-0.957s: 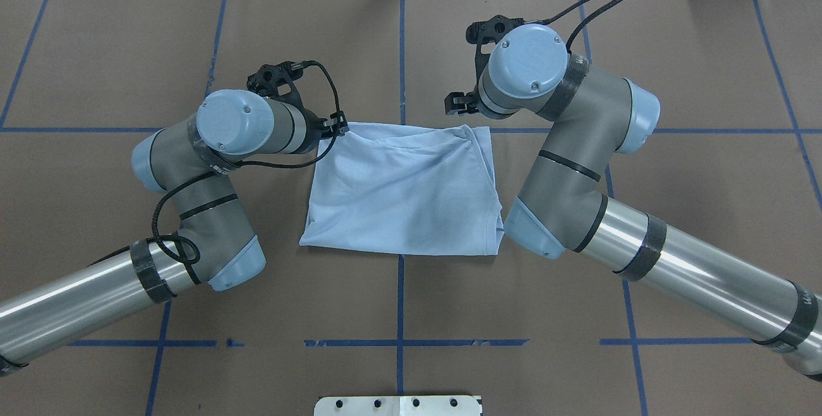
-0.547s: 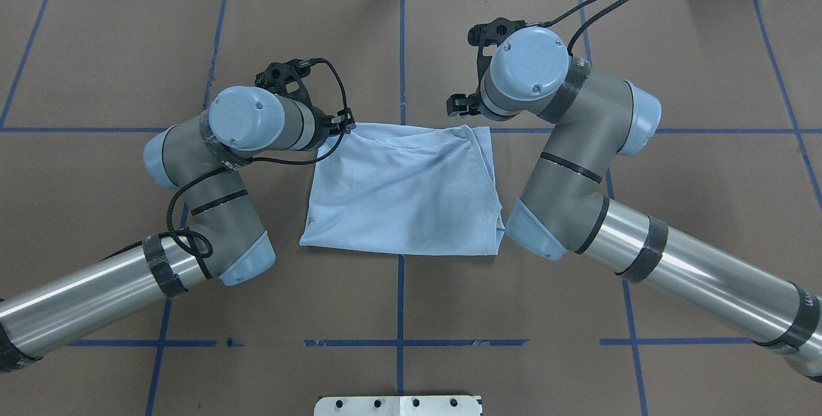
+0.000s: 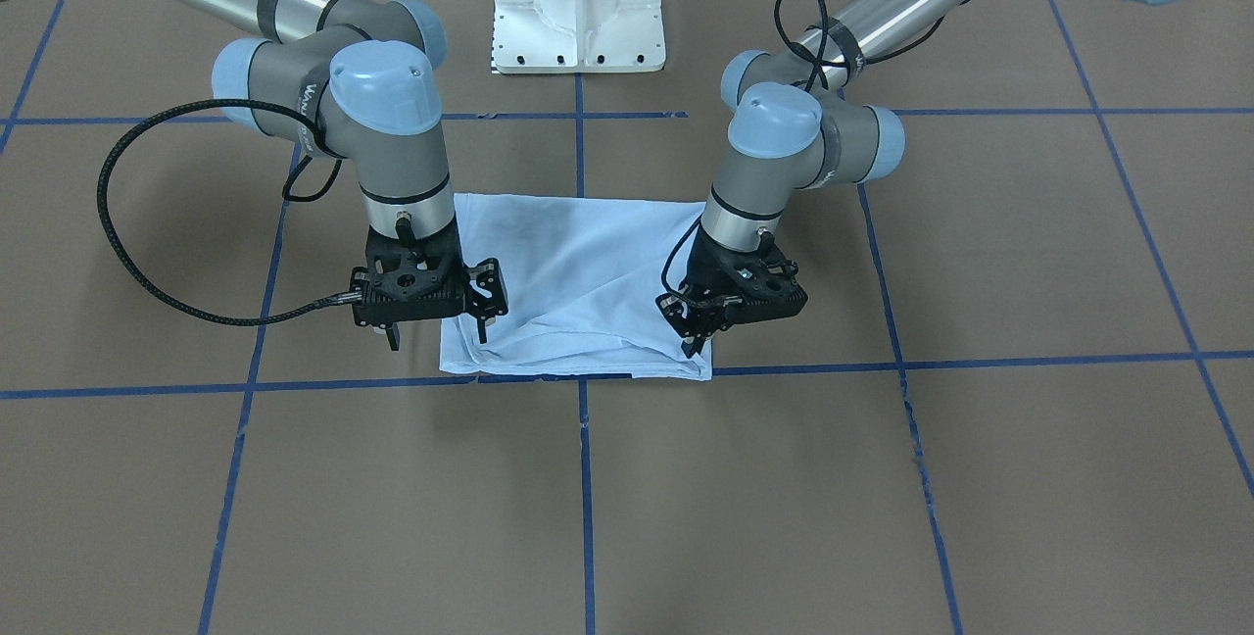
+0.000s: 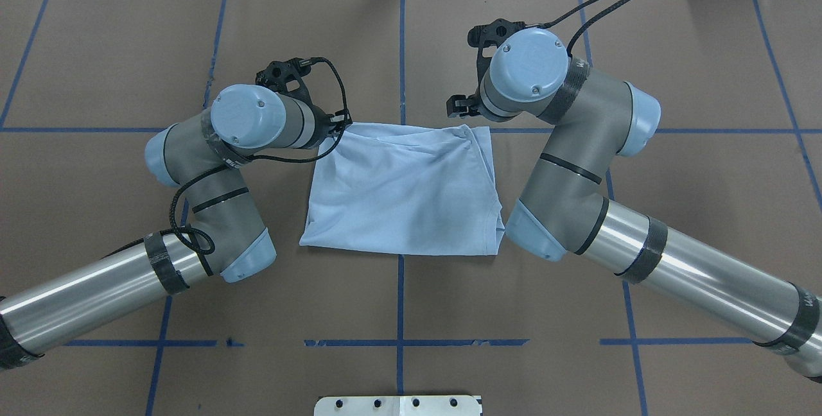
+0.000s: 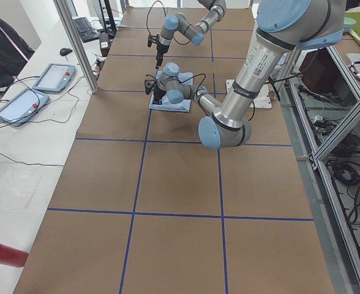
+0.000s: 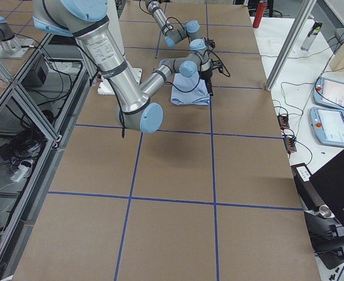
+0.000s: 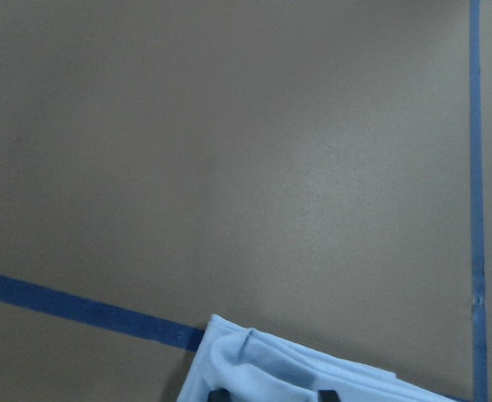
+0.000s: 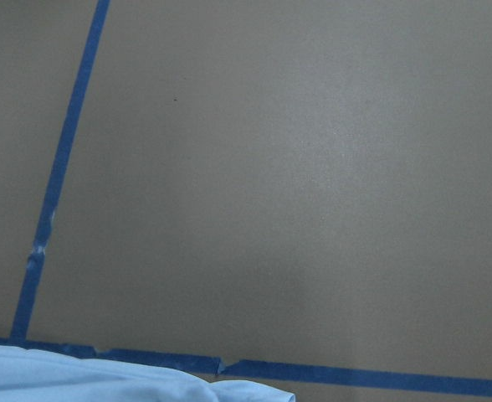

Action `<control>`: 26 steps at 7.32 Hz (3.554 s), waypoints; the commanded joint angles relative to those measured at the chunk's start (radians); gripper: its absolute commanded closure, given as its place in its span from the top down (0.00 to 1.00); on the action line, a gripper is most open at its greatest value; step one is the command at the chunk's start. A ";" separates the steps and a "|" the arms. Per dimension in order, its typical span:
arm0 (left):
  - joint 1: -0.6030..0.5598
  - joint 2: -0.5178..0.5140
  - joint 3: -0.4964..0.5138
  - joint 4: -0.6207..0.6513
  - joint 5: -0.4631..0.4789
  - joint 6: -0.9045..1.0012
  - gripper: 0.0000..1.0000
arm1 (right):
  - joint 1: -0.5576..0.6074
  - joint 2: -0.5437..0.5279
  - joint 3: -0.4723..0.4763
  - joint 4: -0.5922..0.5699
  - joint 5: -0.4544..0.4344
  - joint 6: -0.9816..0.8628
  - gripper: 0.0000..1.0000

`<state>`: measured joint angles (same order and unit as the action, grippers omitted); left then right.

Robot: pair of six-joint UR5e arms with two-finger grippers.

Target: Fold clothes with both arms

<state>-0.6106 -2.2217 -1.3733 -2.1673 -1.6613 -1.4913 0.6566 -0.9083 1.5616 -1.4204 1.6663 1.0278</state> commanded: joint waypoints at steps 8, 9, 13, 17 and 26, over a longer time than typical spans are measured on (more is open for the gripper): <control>-0.141 0.129 -0.097 0.009 -0.064 0.375 1.00 | 0.139 -0.012 -0.005 -0.017 0.242 -0.085 1.00; -0.184 0.217 -0.181 0.011 -0.110 0.482 1.00 | 0.212 -0.041 -0.003 -0.043 0.303 -0.186 1.00; -0.456 0.635 -0.471 0.011 -0.328 0.978 1.00 | 0.622 -0.263 0.017 -0.143 0.538 -0.862 1.00; -0.756 0.806 -0.382 0.043 -0.729 1.135 1.00 | 0.768 -0.510 0.032 -0.180 0.641 -0.986 1.00; -0.940 0.784 -0.348 0.515 -0.693 1.594 1.00 | 0.854 -0.644 0.106 -0.155 0.695 -0.985 1.00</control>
<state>-1.5474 -1.4287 -1.7120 -1.6493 -2.3552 0.1005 1.5064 -1.5227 1.6460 -1.5805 2.3653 0.0440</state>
